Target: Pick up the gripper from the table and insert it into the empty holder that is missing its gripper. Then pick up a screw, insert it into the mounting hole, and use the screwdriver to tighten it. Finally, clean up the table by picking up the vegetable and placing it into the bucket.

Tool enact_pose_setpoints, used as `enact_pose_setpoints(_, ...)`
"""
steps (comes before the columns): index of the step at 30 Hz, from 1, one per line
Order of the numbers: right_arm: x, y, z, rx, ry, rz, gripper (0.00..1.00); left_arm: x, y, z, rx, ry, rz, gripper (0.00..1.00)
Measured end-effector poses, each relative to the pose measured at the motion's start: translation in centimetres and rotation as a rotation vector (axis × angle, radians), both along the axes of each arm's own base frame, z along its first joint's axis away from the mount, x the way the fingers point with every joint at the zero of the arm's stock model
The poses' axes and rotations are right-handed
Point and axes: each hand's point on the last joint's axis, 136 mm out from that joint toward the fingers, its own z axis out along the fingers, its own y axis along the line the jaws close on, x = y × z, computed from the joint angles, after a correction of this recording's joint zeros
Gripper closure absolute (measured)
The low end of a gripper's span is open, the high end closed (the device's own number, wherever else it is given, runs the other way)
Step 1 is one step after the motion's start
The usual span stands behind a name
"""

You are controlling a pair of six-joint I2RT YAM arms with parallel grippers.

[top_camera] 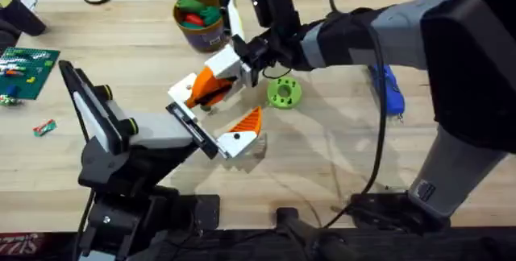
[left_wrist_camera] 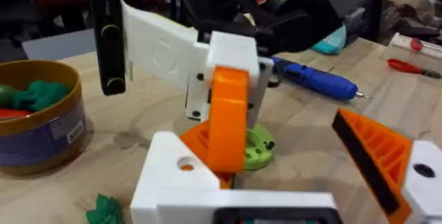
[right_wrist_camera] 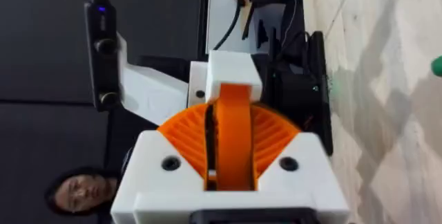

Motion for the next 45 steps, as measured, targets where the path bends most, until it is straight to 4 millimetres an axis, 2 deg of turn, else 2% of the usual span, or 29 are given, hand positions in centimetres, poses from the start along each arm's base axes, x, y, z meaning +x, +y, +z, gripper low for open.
enact_pose_setpoints(4, -0.5, 0.4, 0.2, 0.021, -0.027, 0.015, 0.706, -0.1, -0.1, 0.1, -0.001, -0.002, -0.011, 0.014)
enact_pose_setpoints(7, -0.8, 0.8, 0.3, 0.019, -0.030, 0.019, 0.678, -1.1, -1.0, 0.1, 0.004, -0.014, -0.081, 0.014)
enact_pose_setpoints(10, -0.9, 0.9, 0.4, 0.019, -0.032, 0.019, 0.559, -1.6, -1.5, 0.1, 0.004, -0.013, -0.121, 0.014)
enact_pose_setpoints(20, -0.2, 0.7, 0.4, 0.014, -0.028, 0.001, 0.354, -3.0, -2.4, 0.0, -0.001, -0.003, -0.213, 0.013)
enact_pose_setpoints(27, -0.1, 0.7, 0.5, 0.013, -0.026, -0.002, 0.028, -3.1, -2.5, 0.0, -0.001, -0.002, -0.223, 0.014)
enact_pose_setpoints(30, 0.3, 0.5, 0.5, 0.014, -0.028, -0.010, 0.007, -3.1, -2.5, 0.0, -0.001, -0.002, -0.224, 0.014)
enact_pose_setpoints(37, 3.3, -1.1, 0.4, 0.004, -0.031, -0.099, 0.007, -3.2, -2.5, 0.0, -0.001, -0.002, -0.224, 0.014)
enact_pose_setpoints(40, 5.4, -2.0, 0.1, -0.012, -0.037, -0.174, 0.005, -3.2, -2.5, 0.0, -0.001, -0.002, -0.224, 0.014)
enact_pose_setpoints(41, 7.4, -2.8, -0.3, -0.030, -0.046, -0.253, 0.005, -3.2, -2.5, 0.0, -0.001, -0.002, -0.224, 0.014)
enact_pose_setpoints(45, 9.5, -3.9, -0.5, -0.045, -0.054, -0.329, 0.005, -3.2, -2.5, 0.0, -0.001, -0.002, -0.224, 0.014)
